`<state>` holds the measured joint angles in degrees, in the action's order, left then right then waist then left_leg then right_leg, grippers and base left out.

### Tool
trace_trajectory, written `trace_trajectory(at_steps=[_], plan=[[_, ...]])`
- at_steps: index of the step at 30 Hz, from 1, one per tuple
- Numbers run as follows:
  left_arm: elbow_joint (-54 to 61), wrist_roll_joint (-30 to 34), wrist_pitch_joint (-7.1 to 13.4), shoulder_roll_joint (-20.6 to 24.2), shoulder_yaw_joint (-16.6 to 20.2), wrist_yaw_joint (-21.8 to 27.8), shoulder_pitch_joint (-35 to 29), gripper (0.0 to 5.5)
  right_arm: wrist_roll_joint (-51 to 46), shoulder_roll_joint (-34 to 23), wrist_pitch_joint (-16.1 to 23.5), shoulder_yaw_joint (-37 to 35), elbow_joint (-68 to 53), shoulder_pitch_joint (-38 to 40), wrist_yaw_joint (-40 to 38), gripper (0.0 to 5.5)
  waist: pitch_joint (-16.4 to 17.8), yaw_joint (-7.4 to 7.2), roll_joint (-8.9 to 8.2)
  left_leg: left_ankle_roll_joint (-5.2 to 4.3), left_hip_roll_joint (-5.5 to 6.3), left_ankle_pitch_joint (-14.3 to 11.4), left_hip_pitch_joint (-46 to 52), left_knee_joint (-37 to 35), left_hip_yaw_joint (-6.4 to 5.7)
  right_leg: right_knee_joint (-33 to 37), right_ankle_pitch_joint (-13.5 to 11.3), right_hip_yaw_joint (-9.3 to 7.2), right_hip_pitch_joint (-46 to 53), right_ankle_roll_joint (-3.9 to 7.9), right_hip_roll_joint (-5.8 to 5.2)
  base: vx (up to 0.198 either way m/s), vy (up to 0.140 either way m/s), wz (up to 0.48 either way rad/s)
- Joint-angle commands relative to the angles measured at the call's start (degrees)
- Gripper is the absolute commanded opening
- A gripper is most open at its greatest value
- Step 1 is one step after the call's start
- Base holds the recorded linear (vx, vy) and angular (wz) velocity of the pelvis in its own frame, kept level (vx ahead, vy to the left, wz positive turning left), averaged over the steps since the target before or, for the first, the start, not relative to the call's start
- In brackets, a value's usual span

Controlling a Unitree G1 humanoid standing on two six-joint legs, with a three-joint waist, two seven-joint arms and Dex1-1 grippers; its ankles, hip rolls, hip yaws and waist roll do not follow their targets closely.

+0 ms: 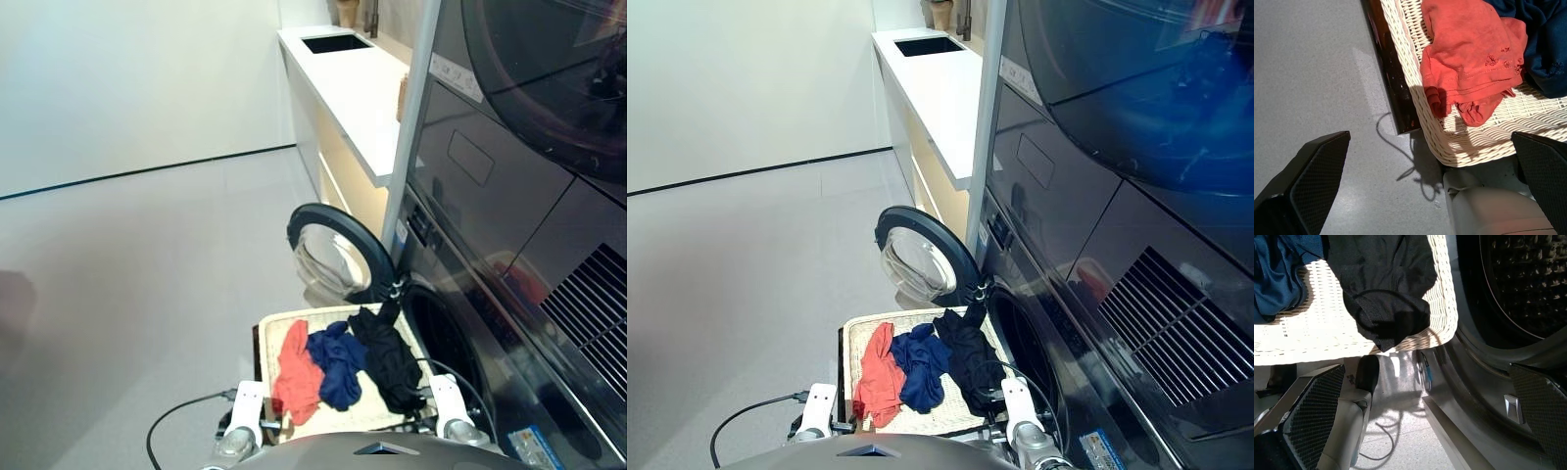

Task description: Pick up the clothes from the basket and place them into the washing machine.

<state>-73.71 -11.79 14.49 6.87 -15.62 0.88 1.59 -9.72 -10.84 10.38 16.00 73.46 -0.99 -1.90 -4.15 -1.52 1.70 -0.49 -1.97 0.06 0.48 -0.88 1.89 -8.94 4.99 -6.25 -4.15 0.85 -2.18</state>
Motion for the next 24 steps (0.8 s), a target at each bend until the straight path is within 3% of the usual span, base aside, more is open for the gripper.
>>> trace_trajectory(at_steps=[1,16,24], plan=[[-1.43,-0.92,1.31,0.49,0.37,0.63,-3.83,5.50,-0.61,0.27,1.73,0.19,0.34,-2.87,-0.26,5.50,0.37,-0.83,-3.50,-3.36,0.95,-2.40,2.12,0.59,0.63,13.62,-9.53,-1.47,6.97,7.96,-4.25,0.000,0.000,0.000],[-0.97,-2.64,1.25,0.32,0.89,-0.16,-4.37,5.50,-0.15,0.67,2.49,2.64,-3.65,-3.45,0.03,5.50,0.92,-0.86,-3.44,-3.45,0.93,-1.86,1.63,0.12,0.77,13.82,-9.81,-1.40,6.26,7.99,-4.13,0.000,0.000,0.000],[3.29,-0.70,1.94,1.66,-2.32,-1.91,-7.99,5.50,0.29,-0.27,3.14,6.46,-10.87,-5.48,-0.07,5.50,3.44,-1.30,-2.91,-3.66,1.11,-0.83,-1.31,0.35,1.05,13.39,-10.73,-1.08,2.99,8.15,-4.47,-0.030,0.004,0.002]])
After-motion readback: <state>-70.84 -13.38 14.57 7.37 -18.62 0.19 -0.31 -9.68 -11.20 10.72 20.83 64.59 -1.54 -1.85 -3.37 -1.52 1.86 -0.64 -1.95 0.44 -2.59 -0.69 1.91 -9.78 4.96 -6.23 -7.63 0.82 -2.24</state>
